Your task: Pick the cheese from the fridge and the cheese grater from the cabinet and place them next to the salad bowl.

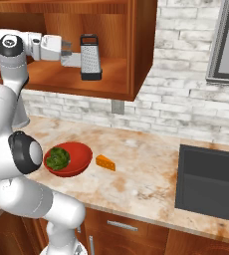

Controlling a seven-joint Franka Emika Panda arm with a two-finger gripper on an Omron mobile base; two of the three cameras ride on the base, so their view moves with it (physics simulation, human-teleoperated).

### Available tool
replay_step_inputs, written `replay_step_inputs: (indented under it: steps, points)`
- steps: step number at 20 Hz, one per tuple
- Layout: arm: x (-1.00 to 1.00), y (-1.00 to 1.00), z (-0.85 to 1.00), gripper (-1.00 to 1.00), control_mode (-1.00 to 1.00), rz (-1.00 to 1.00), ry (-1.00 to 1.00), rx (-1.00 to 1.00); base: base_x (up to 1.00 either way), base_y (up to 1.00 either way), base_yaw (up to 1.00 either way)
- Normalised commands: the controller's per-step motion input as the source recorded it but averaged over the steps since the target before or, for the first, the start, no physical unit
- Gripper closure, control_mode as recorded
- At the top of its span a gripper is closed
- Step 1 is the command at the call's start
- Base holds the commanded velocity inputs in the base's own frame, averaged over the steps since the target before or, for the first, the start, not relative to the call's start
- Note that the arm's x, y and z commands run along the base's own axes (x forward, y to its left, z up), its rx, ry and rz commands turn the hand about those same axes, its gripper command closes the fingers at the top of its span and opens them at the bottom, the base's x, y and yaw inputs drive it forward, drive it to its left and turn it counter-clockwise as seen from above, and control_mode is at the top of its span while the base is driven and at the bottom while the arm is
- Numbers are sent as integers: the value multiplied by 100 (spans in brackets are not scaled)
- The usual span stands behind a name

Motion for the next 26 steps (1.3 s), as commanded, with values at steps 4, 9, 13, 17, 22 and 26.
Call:
replay_step_inputs:
  steps: [4,9,13,17,22,26]
  points:
    - [0,0,-4,-100,-100,0,5,0,0,0,0]
    - [0,-16,-6,-100,-100,0,9,0,0,0,0]
    - [0,-23,0,-100,-100,0,4,0,0,0,0]
    - [0,-21,0,-100,-100,0,2,0,0,0,0]
    - [0,-28,-3,-100,-100,-4,2,0,0,0,0]
    - [1,-31,-8,-100,-100,-6,5,0,0,0,0]
